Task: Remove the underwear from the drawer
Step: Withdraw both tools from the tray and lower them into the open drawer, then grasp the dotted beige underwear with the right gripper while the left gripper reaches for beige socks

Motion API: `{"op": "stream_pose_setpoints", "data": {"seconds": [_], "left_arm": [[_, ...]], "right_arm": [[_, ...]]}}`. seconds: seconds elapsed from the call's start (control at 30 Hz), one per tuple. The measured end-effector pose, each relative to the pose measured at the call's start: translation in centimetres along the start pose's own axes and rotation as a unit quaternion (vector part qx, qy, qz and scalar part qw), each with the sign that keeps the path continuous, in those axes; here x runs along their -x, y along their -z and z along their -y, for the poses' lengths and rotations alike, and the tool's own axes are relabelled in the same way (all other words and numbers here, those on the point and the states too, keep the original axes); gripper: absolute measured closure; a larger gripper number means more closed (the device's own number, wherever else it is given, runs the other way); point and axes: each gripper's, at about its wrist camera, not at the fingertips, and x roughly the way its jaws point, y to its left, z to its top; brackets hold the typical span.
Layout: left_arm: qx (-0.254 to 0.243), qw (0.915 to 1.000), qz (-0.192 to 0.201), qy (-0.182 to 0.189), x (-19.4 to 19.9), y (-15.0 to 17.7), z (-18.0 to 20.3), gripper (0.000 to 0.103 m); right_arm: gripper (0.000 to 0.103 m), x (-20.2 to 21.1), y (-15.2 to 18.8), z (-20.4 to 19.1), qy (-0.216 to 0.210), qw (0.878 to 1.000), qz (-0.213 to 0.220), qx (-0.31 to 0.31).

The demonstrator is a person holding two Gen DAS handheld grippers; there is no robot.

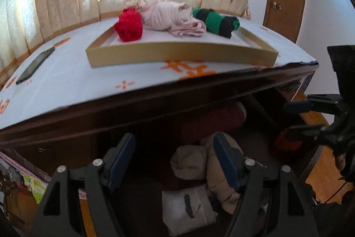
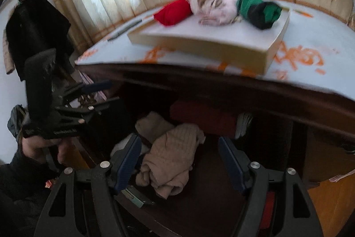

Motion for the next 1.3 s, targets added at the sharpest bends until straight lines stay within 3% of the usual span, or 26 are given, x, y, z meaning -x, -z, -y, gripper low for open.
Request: {"op": "stream_pose_setpoints", "data": {"seconds": [0.27,0.83,0.97,1.3], "left_arm": [[0.015,0.9997,-0.016,-0.005,-0.7,0.7,-0.9,0.026],[0.037,0.999,-0.024,0.006,-0.7,1.8,-1.9,0.023],[0.038,0.9988,-0.029,0.008,-0.9,1.8,-1.9,0.016],[0.031,0.9985,-0.041,0.018,-1.5,1.9,-1.4,0.015]], "right_arm": [[0.029,-5.1,0.1,-1.3,0.011,0.997,-0.071,0.029],[0.029,-11.7,-0.3,-2.7,0.024,0.981,-0.179,0.067],[0.029,-12.7,-0.4,-2.9,0.017,0.977,-0.202,0.07],[0.029,-14.9,-0.8,-2.2,-0.018,0.966,-0.25,0.056]]}}
